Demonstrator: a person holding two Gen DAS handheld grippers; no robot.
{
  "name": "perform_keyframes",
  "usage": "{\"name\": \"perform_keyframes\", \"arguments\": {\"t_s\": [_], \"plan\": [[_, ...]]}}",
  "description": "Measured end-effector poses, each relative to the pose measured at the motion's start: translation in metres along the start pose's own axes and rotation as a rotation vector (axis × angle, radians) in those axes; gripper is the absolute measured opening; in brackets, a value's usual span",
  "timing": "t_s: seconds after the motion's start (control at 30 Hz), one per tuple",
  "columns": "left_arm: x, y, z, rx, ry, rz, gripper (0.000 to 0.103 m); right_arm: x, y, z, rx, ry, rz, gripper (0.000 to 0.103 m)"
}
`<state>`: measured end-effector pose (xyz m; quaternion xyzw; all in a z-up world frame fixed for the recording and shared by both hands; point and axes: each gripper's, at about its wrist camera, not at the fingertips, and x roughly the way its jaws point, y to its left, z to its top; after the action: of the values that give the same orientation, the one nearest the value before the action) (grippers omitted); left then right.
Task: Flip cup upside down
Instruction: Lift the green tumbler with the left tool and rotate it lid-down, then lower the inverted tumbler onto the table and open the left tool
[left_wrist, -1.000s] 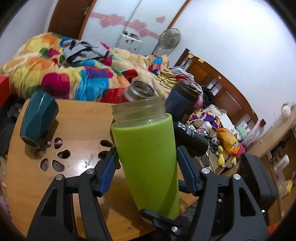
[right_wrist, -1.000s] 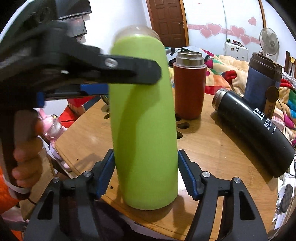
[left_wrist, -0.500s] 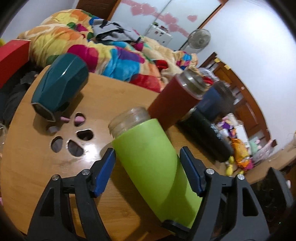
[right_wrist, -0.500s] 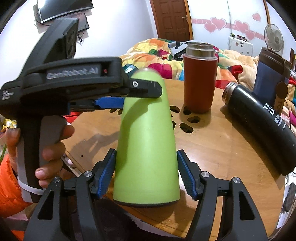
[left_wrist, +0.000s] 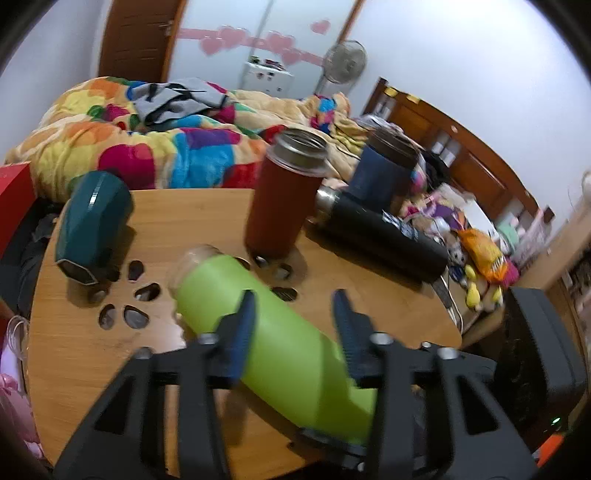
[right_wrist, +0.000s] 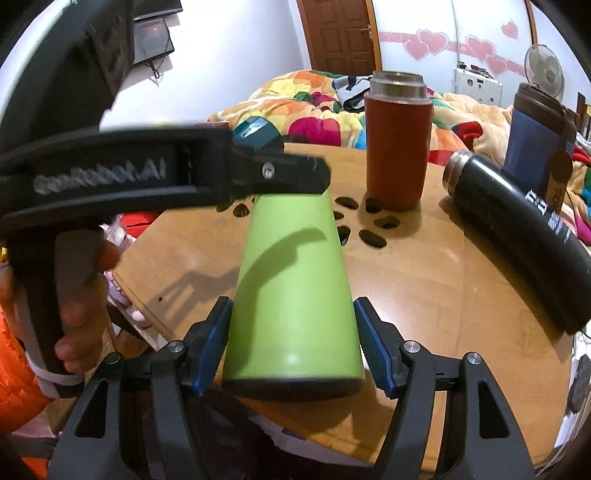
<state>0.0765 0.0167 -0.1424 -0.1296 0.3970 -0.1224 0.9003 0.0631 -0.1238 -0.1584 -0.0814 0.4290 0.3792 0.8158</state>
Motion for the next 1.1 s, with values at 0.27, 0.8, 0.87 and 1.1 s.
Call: {"name": "perform_keyframes", "arguments": {"t_s": [0.27, 0.8, 0.87, 1.1], "plan": [[0.0, -0.008, -0.002, 0.032, 0.012, 0.033, 0.012, -0.001, 0.001, -0.014, 0.051, 0.0, -0.012, 0.064], [-0.03, -0.016, 0.012, 0.038, -0.023, -0.024, 0.012, -0.083, 0.007, 0.016, 0.001, -0.157, -0.029, 0.064], [-0.036, -0.019, 0.016, 0.051, -0.027, -0.028, 0.012, -0.09, 0.008, 0.02, -0.011, -0.171, -0.041, 0.064], [-0.081, -0.036, 0.044, 0.115, -0.044, -0.119, 0.012, -0.099, 0.01, 0.035, -0.026, -0.192, -0.05, 0.064]]}}
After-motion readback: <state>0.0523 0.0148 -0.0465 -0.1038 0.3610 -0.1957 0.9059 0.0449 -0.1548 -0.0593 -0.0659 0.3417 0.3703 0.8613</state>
